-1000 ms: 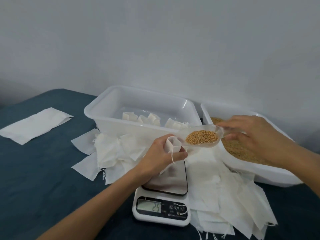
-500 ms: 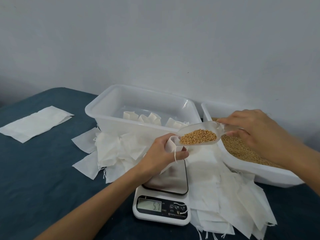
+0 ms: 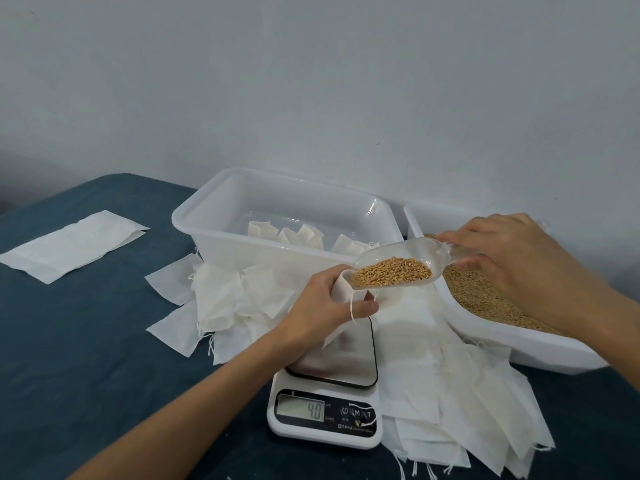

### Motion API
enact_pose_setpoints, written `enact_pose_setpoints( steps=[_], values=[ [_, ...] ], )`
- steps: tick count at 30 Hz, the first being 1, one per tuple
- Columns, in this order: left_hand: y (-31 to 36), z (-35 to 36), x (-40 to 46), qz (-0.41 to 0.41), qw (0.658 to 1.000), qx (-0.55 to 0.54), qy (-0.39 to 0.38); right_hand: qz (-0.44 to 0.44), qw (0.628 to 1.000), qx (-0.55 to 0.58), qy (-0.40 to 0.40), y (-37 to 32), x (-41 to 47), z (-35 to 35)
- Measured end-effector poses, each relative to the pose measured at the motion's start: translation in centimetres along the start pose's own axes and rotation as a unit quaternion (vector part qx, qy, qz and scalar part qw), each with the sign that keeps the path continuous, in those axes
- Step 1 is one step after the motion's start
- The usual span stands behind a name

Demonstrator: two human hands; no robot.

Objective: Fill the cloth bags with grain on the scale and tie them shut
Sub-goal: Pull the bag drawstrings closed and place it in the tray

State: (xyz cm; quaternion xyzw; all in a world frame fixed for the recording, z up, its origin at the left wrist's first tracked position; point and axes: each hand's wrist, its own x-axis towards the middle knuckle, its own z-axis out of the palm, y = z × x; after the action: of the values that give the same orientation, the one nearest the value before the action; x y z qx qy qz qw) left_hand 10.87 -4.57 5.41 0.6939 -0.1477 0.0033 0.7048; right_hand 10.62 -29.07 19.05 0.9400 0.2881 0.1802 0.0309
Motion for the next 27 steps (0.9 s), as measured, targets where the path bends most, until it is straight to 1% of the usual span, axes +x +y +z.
enact_pose_setpoints(
  steps=[27],
  values=[
    [0.02, -0.02, -0.04, 0.001, 1.0, -0.01, -0.006, 0.0, 1.0, -0.01, 0.008, -0.15, -0.03, 0.07]
  ],
)
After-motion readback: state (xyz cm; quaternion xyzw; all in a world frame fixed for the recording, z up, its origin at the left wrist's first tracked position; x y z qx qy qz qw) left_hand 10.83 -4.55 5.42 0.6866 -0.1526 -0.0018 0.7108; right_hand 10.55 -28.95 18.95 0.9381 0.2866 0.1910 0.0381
